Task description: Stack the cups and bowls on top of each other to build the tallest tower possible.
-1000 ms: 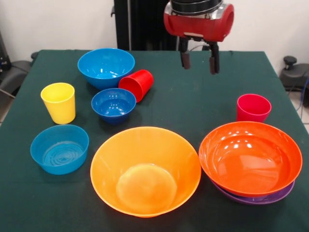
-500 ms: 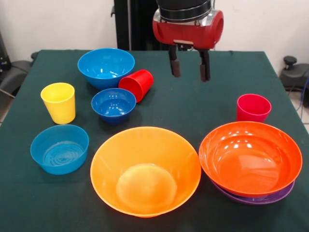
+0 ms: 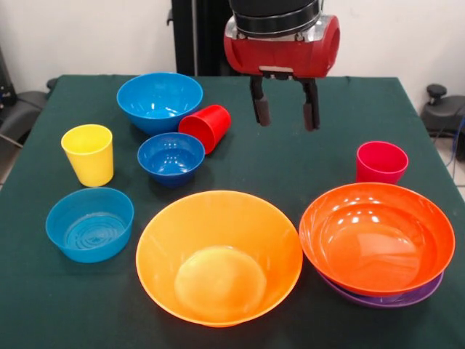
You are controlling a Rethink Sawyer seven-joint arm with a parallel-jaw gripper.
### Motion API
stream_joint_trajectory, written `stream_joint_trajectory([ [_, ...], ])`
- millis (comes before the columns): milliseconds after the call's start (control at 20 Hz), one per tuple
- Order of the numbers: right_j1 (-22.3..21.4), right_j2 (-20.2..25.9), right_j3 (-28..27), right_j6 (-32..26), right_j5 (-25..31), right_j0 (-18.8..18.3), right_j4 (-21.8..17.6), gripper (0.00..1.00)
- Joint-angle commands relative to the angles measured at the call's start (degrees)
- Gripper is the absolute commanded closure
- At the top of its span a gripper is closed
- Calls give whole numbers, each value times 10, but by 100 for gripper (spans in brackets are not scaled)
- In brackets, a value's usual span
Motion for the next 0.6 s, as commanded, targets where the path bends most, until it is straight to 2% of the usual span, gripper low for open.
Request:
stream_joint_trajectory([
  [50,17,47,18,-159,27,-14,-50,0],
  [400,8,50,37,-145,15,-17,-54,0],
  [600,20,53,15,-147,21,-14,-63,0],
])
